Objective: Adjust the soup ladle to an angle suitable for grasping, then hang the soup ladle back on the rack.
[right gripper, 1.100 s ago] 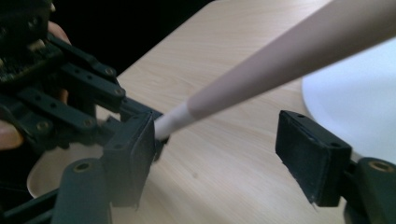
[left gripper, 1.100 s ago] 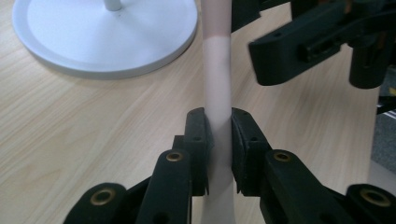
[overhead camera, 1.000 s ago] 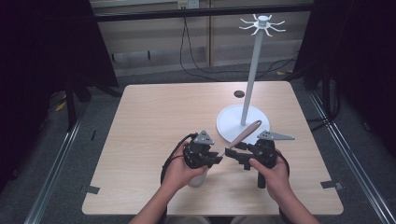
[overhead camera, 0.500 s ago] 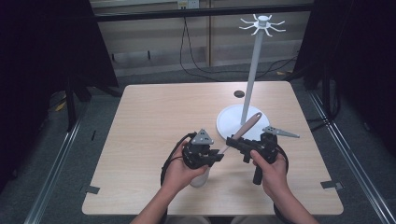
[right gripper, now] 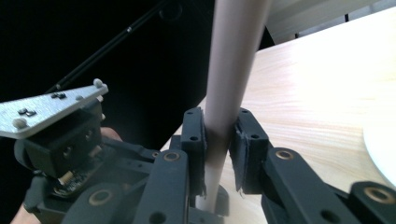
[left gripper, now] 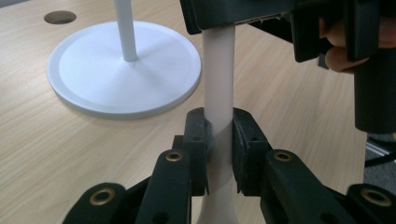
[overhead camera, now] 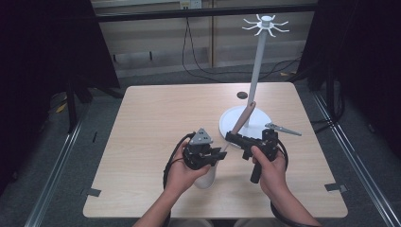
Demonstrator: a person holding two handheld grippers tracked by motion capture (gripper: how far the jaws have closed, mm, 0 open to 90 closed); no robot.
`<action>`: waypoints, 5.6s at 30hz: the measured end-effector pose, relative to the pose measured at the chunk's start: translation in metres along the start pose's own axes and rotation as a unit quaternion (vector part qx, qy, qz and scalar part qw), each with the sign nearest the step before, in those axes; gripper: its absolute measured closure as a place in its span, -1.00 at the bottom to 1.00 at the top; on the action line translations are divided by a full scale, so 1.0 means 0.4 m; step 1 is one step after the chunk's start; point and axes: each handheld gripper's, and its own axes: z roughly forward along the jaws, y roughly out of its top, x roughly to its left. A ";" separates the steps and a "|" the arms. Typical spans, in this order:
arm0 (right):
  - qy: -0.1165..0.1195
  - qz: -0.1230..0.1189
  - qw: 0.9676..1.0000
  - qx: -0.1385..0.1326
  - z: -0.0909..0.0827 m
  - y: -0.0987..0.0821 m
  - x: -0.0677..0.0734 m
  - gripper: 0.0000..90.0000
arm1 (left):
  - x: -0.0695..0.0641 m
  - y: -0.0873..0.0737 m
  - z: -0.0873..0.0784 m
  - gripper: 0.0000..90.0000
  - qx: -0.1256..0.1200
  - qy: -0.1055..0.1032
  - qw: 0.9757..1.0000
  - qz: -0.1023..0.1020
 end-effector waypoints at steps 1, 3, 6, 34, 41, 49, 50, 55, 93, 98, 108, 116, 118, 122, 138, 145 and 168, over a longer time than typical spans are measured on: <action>0.000 -0.003 1.000 -0.001 0.002 0.001 0.002 0.72 | 0.000 0.000 0.000 0.73 -0.002 0.001 1.000 -0.003; -0.001 -0.007 1.000 -0.004 0.007 0.004 0.007 0.72 | 0.000 0.000 -0.001 0.72 -0.006 0.001 1.000 -0.005; -0.003 -0.018 1.000 -0.007 0.011 0.008 0.014 0.73 | 0.001 0.001 -0.004 0.72 -0.014 0.003 1.000 -0.007; -0.036 -0.112 0.993 0.010 0.002 0.045 0.021 0.73 | 0.045 -0.029 -0.006 -0.37 -0.033 0.027 0.998 -0.038; -0.045 -0.131 0.990 0.017 -0.003 0.055 0.014 0.73 | 0.076 -0.063 0.001 -0.75 -0.017 0.042 0.998 -0.040; -0.049 -0.147 0.988 0.020 -0.004 0.076 0.016 0.73 | 0.103 -0.089 -0.007 -0.88 -0.016 0.050 0.998 -0.047; -0.050 -0.151 0.987 0.021 -0.004 0.080 0.017 0.73 | 0.105 -0.091 -0.009 -0.89 -0.019 0.052 0.997 -0.051; -0.052 -0.164 0.985 0.020 -0.007 0.098 0.021 0.73 | 0.121 -0.106 -0.014 -0.95 -0.016 0.052 0.997 -0.055; -0.060 -0.216 0.974 0.017 -0.014 0.261 0.057 0.73 | 0.139 -0.147 0.000 -0.97 0.033 0.057 0.995 -0.069; -0.055 -0.220 0.974 0.015 -0.013 0.279 0.066 0.73 | 0.138 -0.152 0.004 -0.97 0.037 0.055 0.995 -0.069; -0.054 -0.228 0.972 0.013 -0.011 0.316 0.078 0.73 | 0.134 -0.149 0.004 -0.97 0.032 0.053 0.996 -0.067; -0.054 -0.232 0.971 0.012 -0.008 0.338 0.085 0.73 | 0.134 -0.150 0.003 -0.97 0.034 0.054 0.996 -0.067; -0.054 -0.231 0.971 0.011 -0.007 0.345 0.087 0.73 | 0.135 -0.150 0.004 -0.97 0.032 0.053 0.996 -0.067; -0.051 -0.237 0.970 0.009 -0.006 0.359 0.093 0.73 | 0.135 -0.151 0.004 -0.97 0.032 0.052 0.996 -0.068; -0.053 -0.240 0.969 0.006 0.007 0.405 0.100 0.73 | 0.134 -0.151 0.004 -0.97 0.034 0.051 0.996 -0.064; -0.055 -0.234 0.971 0.005 0.008 0.410 0.090 0.73 | 0.136 -0.151 0.003 -0.97 0.035 0.051 0.996 -0.063; -0.066 -0.228 0.971 0.002 0.005 0.420 0.062 0.73 | 0.136 -0.151 0.001 -0.97 0.032 0.049 0.996 -0.062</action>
